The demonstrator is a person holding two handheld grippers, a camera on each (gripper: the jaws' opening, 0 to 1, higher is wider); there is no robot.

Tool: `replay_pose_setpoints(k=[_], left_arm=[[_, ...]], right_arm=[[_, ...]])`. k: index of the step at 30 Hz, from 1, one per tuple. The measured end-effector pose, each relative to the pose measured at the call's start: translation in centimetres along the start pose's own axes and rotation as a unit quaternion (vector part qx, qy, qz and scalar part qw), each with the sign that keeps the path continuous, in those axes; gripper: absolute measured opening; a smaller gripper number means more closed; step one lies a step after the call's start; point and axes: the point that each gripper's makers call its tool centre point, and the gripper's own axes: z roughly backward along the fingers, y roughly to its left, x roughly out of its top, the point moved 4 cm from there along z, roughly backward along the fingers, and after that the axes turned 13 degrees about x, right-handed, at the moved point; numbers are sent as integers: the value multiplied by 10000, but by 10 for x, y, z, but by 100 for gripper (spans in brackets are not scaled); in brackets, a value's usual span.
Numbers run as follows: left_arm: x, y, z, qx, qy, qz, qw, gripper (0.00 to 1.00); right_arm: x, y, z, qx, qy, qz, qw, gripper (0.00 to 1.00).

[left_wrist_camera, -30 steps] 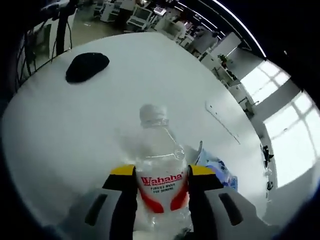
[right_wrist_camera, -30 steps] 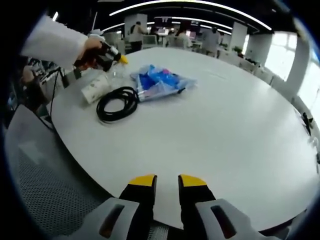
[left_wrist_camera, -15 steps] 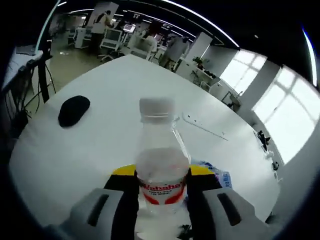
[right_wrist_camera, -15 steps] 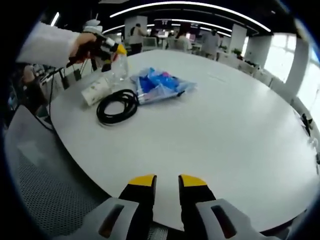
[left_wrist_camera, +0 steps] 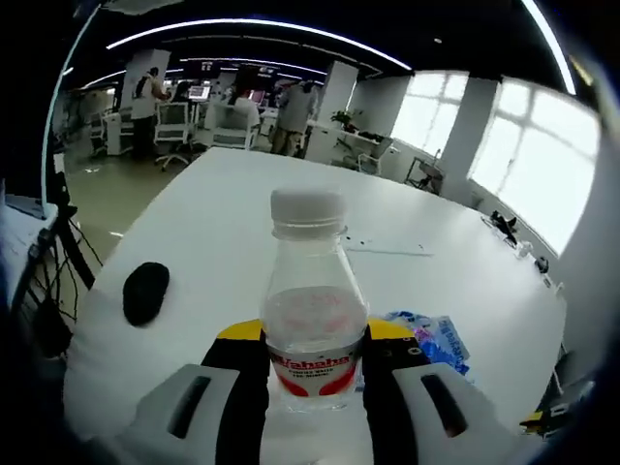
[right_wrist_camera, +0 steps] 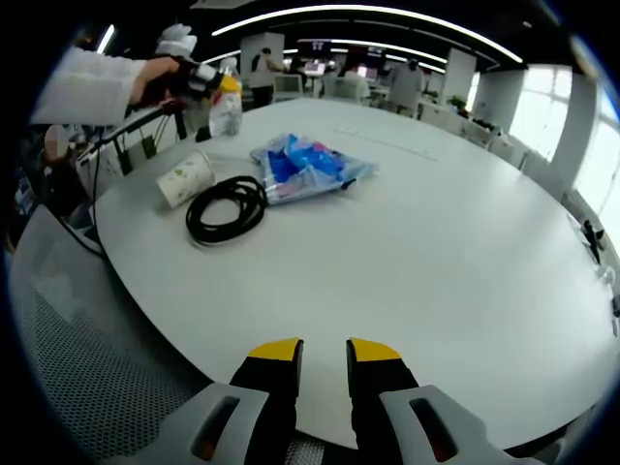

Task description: Arrange the tabletop items into an orderly group along one side of the table until the central work area is clear of visible clutter.

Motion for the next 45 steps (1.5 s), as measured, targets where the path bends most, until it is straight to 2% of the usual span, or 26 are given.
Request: replay_pose_setpoints(k=[5, 8, 12, 14, 17, 31, 45], left_arm=[[6, 9, 0, -27, -47, -388, 9992, 36], [7, 14, -2, -64, -55, -921, 9957, 36], [7, 20, -3, -85, -78, -893, 9959, 36], [9, 22, -4, -79, -189, -976, 9950, 36], [10, 22, -9, -76, -197, -1046, 9943, 36], [1, 25, -33, 229, -57, -456, 9987, 36], [0, 15, -52, 280, -3, -492, 9984, 37]], right_arm=[[-1, 0, 0, -2, 23, 8, 10000, 16], [-1, 0, 0, -4, 41, 14, 10000, 16], [-2, 0, 0, -9, 69, 23, 10000, 16], [-2, 0, 0, -15, 79, 18, 10000, 15], [-2, 0, 0, -19, 108, 26, 9999, 15], [-5, -2, 0, -59, 170, 11, 9998, 15], [-6, -4, 0, -94, 200, 4, 9998, 14]])
